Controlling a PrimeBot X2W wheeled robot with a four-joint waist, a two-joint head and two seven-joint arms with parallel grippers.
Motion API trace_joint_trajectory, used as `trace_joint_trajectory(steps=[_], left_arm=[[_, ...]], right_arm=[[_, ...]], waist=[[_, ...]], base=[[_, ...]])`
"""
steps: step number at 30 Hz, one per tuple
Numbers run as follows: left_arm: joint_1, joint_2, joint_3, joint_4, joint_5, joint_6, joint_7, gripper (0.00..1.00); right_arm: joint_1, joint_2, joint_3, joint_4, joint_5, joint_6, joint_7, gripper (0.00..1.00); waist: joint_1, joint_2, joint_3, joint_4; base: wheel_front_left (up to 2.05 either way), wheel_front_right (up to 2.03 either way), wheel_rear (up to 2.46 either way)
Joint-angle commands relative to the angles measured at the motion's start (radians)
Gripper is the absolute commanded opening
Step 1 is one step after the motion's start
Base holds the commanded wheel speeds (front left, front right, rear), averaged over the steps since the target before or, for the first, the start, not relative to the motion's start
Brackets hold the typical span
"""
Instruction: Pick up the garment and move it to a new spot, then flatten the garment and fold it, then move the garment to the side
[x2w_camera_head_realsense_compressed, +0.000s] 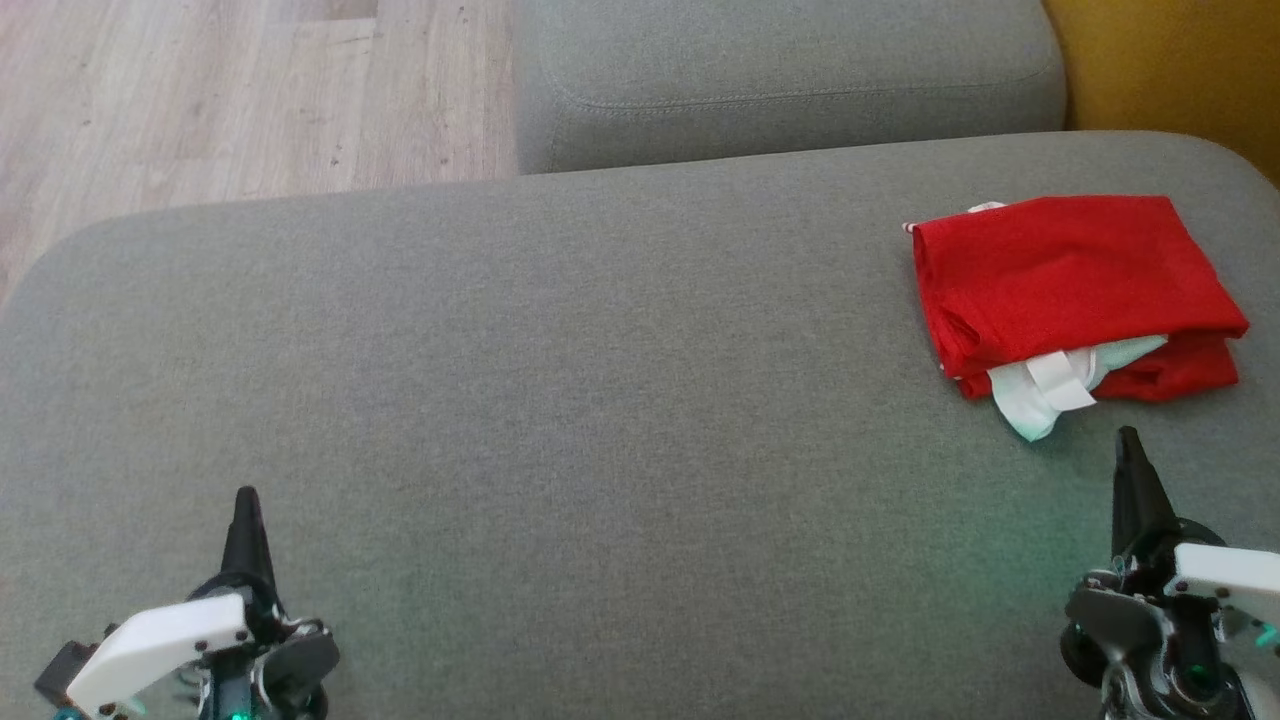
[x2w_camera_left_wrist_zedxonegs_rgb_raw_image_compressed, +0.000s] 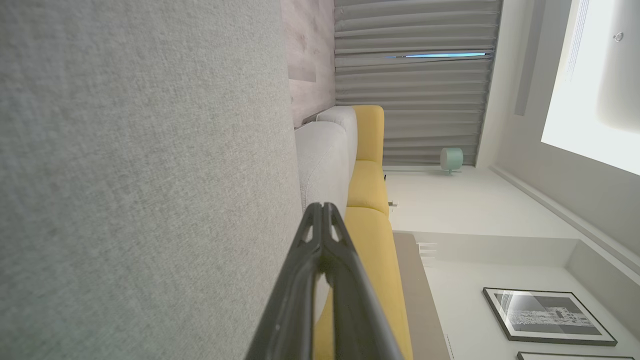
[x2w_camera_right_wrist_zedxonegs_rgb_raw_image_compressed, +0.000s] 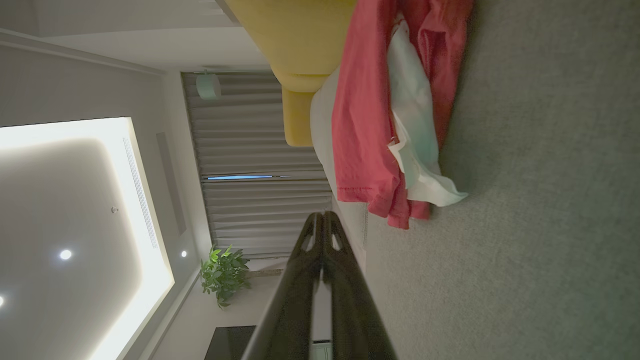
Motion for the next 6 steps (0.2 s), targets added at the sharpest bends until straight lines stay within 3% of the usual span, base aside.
trace_joint_trajectory(steps=[1, 6], left_arm=[[-0.048, 0.004, 0.041, -0.032, -0.005, -0.003, 0.007, 0.0], [-0.048, 0.004, 0.041, -0.032, -0.005, -0.003, 0.007, 0.0]], right_arm=[[-0.057, -0.005, 0.02, -0.038, 0.006, 0.007, 0.007, 0.0], [-0.057, -0.005, 0.02, -0.038, 0.006, 0.007, 0.007, 0.0]], waist=[[0.0, 0.0, 0.0, 0.0], [0.0, 0.0, 0.0, 0.0]], base=[[0.0, 0.0, 0.0], [0.0, 0.0, 0.0]])
